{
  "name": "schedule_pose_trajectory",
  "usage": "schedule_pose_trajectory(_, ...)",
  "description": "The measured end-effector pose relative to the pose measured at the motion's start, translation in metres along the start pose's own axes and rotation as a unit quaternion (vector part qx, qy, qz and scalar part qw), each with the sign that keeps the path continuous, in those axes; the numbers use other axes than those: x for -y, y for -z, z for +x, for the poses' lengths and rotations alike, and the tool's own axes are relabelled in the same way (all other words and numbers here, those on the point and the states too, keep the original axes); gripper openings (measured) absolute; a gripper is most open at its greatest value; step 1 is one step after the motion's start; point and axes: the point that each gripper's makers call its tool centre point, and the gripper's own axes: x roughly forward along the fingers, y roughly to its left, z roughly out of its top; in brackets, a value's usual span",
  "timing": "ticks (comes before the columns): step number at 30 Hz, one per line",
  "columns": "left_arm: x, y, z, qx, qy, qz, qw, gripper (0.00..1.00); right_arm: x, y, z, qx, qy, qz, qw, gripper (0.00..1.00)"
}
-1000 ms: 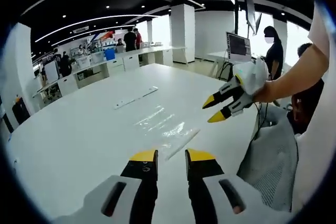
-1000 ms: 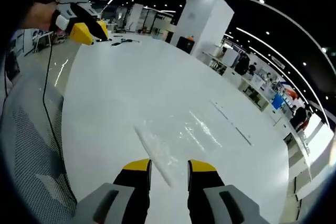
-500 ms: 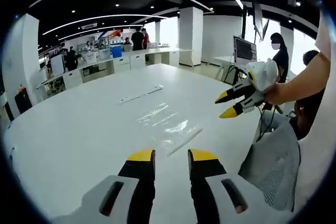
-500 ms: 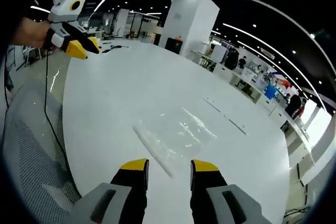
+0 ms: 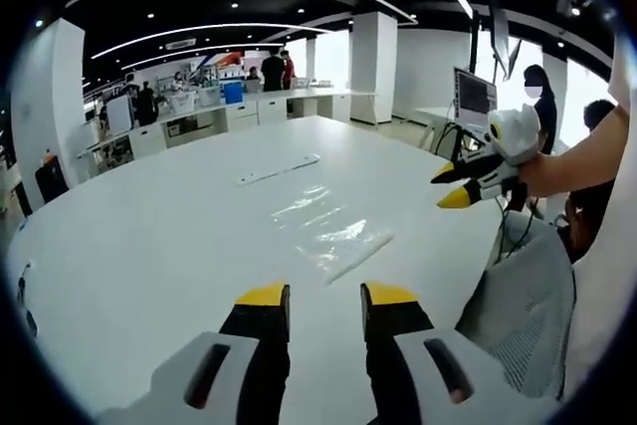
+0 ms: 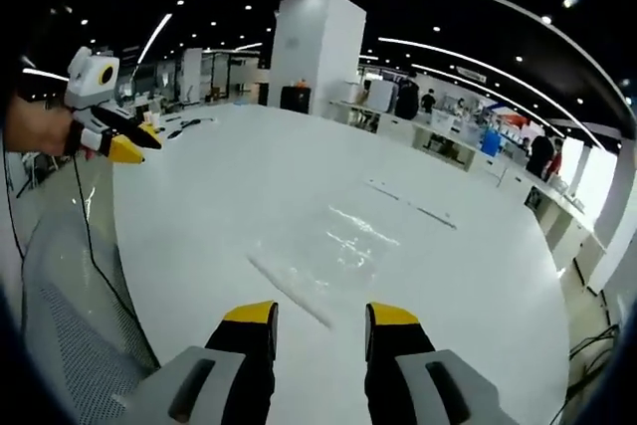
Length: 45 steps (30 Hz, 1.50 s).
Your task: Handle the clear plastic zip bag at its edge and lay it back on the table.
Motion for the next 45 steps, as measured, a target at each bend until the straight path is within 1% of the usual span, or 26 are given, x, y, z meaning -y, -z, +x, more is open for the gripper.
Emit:
schedule_pose_trajectory(2, 0.0, 0.002, 0.0, -0.001, -0.001, -0.003, 1.0, 0.27, 0.001, 0.002, -0.003, 0.003, 0.002, 0.023, 0.9997, 0.33)
schedule_pose_trajectory(5, 0.0, 0.006, 0.001, -0.002, -0.002, -0.008, 1.0, 0.27, -0.002, 0.005, -0.008, 0.003, 0.008, 0.023, 0.9997, 0.33)
schedule_pose_trajectory(7, -0.001, 0.009, 0.002, -0.002, -0.003, -0.009, 1.0, 0.28, -0.005, 0.008, -0.01, 0.002, 0.006, 0.031, 0.9995, 0.33)
schedule_pose_trajectory(10, -0.003, 0.01, 0.0, -0.003, -0.005, -0.01, 0.9999, 0.28, -0.007, 0.011, -0.012, 0.002, 0.006, 0.031, 0.9995, 0.33)
schedule_pose_trajectory(22, -0.006, 0.016, -0.007, 0.0, -0.014, -0.021, 0.9997, 0.31, -0.018, 0.011, -0.022, 0.006, 0.012, 0.051, 0.9986, 0.34)
schedule_pose_trajectory(27, -0.006, 0.021, -0.01, -0.006, -0.016, -0.025, 0.9995, 0.33, -0.027, 0.013, -0.024, 0.0, 0.01, 0.076, 0.9971, 0.35)
schedule_pose_trajectory(28, -0.006, 0.022, -0.01, -0.008, -0.018, -0.026, 0.9995, 0.34, -0.03, 0.013, -0.024, 0.0, 0.01, 0.086, 0.9963, 0.35)
schedule_pose_trajectory(31, -0.005, 0.025, -0.012, -0.01, -0.018, -0.033, 0.9993, 0.35, -0.033, 0.014, -0.026, -0.004, 0.011, 0.095, 0.9954, 0.36)
schedule_pose_trajectory(34, -0.003, 0.028, -0.014, -0.012, -0.016, -0.036, 0.9991, 0.38, -0.04, 0.016, -0.027, -0.004, 0.004, 0.104, 0.9946, 0.36)
schedule_pose_trajectory(35, -0.003, 0.03, -0.015, -0.012, -0.014, -0.038, 0.9991, 0.38, -0.041, 0.015, -0.028, -0.002, 0.003, 0.107, 0.9943, 0.37)
schedule_pose_trajectory(37, -0.003, 0.031, -0.017, -0.011, -0.012, -0.044, 0.9989, 0.4, -0.045, 0.01, -0.031, 0.012, -0.001, 0.124, 0.9922, 0.38)
schedule_pose_trajectory(40, -0.004, 0.032, -0.018, -0.002, -0.011, -0.055, 0.9984, 0.41, -0.048, 0.009, -0.033, 0.018, -0.005, 0.129, 0.9915, 0.39)
schedule_pose_trajectory(45, -0.006, 0.037, -0.02, 0.001, -0.011, -0.064, 0.9979, 0.43, -0.054, 0.006, -0.035, 0.04, -0.008, 0.149, 0.988, 0.4)
